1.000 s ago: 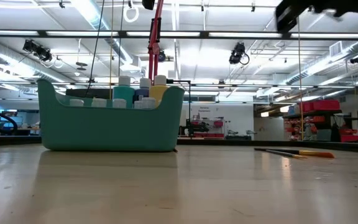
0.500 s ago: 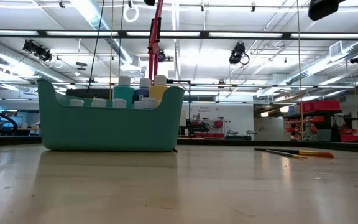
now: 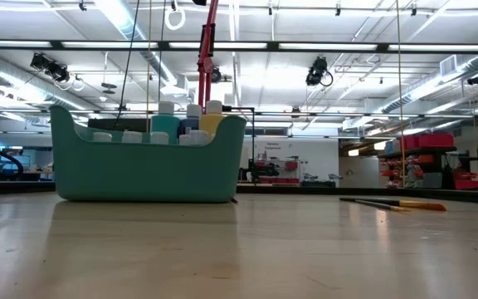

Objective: Pick & Place Paint Supplies
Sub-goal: Put the gold paint brush into the blue cup

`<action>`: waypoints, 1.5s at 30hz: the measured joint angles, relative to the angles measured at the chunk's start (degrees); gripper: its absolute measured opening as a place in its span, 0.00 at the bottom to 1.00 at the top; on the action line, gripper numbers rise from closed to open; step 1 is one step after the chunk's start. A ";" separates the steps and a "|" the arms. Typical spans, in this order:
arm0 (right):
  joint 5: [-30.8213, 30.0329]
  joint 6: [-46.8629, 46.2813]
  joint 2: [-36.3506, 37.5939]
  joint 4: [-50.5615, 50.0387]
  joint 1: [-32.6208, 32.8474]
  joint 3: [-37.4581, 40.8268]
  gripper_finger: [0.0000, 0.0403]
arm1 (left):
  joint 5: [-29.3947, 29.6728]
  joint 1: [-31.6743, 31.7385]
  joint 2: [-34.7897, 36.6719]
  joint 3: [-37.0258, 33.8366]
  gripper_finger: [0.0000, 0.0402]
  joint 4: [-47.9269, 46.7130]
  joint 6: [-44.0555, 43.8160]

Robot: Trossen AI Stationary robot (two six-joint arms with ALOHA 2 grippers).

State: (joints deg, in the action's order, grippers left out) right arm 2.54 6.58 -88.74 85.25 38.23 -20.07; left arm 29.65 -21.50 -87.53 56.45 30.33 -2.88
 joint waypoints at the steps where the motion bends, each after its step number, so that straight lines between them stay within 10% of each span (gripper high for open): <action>1: 0.33 0.22 -0.82 0.02 0.14 -1.10 0.03 | -0.38 0.00 0.00 0.00 0.39 -0.04 -0.26; 13: -7.22 0.32 -3.00 0.36 0.56 -1.85 0.03 | -5.56 0.33 -0.82 -0.01 0.39 1.15 2.44; 19: -4.00 3.53 -1.44 0.70 0.63 -3.33 0.03 | -23.78 3.09 -9.17 1.17 0.39 11.15 16.38; 25: -0.94 3.87 2.71 0.57 0.60 -5.28 0.03 | -28.59 3.12 -17.73 6.96 0.39 20.93 24.56; 45: -5.38 3.57 3.13 0.47 0.20 -5.52 0.03 | -36.06 2.73 -21.55 23.89 0.39 7.52 23.98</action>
State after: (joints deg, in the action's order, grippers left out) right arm -2.84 10.15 -85.60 85.72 38.42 -25.58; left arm -6.41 -18.76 -109.08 80.34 37.86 21.10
